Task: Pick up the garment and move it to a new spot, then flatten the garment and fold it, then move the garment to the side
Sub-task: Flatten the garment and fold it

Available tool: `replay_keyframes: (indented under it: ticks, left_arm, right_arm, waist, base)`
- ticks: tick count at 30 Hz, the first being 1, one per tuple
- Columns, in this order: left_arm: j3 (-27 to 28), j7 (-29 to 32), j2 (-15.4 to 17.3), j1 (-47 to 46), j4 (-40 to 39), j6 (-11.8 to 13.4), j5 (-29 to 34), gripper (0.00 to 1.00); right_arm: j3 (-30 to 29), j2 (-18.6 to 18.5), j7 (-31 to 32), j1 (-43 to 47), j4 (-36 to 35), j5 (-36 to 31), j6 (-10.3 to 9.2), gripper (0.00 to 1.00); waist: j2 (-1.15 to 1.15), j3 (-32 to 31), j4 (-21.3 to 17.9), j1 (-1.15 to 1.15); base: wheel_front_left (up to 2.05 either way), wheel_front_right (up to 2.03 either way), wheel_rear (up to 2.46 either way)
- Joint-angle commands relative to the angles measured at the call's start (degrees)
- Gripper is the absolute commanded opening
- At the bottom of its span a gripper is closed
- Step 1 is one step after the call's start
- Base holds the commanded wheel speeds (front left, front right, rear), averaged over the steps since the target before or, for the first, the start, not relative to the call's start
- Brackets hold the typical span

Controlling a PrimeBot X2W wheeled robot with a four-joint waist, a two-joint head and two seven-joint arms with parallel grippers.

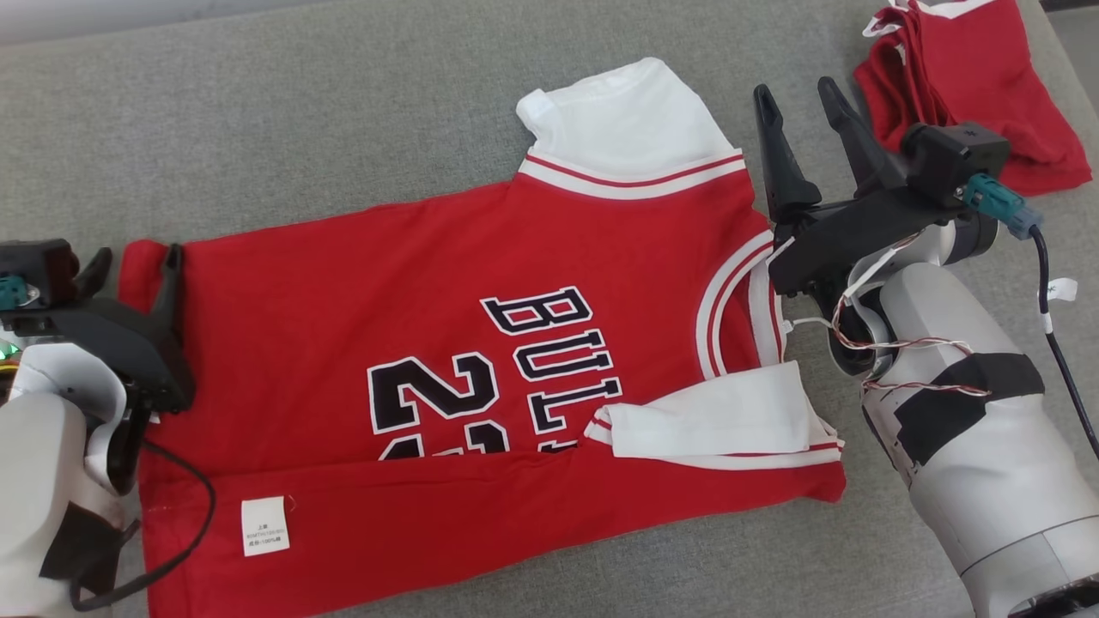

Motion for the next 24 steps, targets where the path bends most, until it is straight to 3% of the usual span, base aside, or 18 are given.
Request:
replay_keyframes:
  ticks: [1, 3, 4, 6, 13, 24]
  left_arm:
    - [-0.01, 0.15, 0.12, -0.59, 0.81, 0.12, -0.29, 1.0]
    - [-0.57, 0.6, -0.07, -0.9, 2.37, 0.12, -0.52, 1.0]
    - [-0.78, 0.68, -0.05, -1.11, 3.08, 0.12, -0.5, 0.84]
    - [-1.24, 0.24, -0.23, -1.48, 4.13, 0.12, -0.29, 0.0]
    - [-1.75, -5.33, -1.91, -3.24, 4.06, 0.52, -0.26, 0.0]
    - [-5.08, -11.76, -7.33, -3.38, -2.56, 1.91, 1.59, 0.0]
  right_arm:
    - [0.28, -0.08, -0.3, -0.66, -0.01, 0.39, 0.02, 1.0]
    - [0.58, -0.29, -0.33, -1.08, -0.05, 0.67, 0.02, 1.0]
    - [0.79, -0.34, -0.33, -1.2, -0.09, 0.69, 0.02, 1.0]
    - [1.39, -0.49, -0.31, -1.42, 0.2, 0.64, 0.02, 1.0]
    - [3.85, -1.74, 1.49, -5.65, 6.66, 2.77, 0.02, 1.0]
    - [7.76, -4.05, 14.44, -18.27, 17.75, 5.65, 0.02, 1.0]
  waist:
    - [-0.02, 0.25, -0.21, -0.02]
    - [-0.02, 0.27, -0.19, -0.02]
    - [-0.02, 0.26, -0.17, -0.02]
    - [-0.02, 0.2, -0.02, -0.02]
    - [-0.02, 0.26, 2.68, -0.02]
    - [-0.02, 4.33, 9.18, -0.02]
  base:
    - [0.0, 0.0, 0.0]
    - [0.0, 0.0, 0.0]
    - [0.0, 0.0, 0.0]
    - [0.0, 0.0, 0.0]
    - [0.0, 0.0, 0.0]
    - [0.0, 0.0, 0.0]
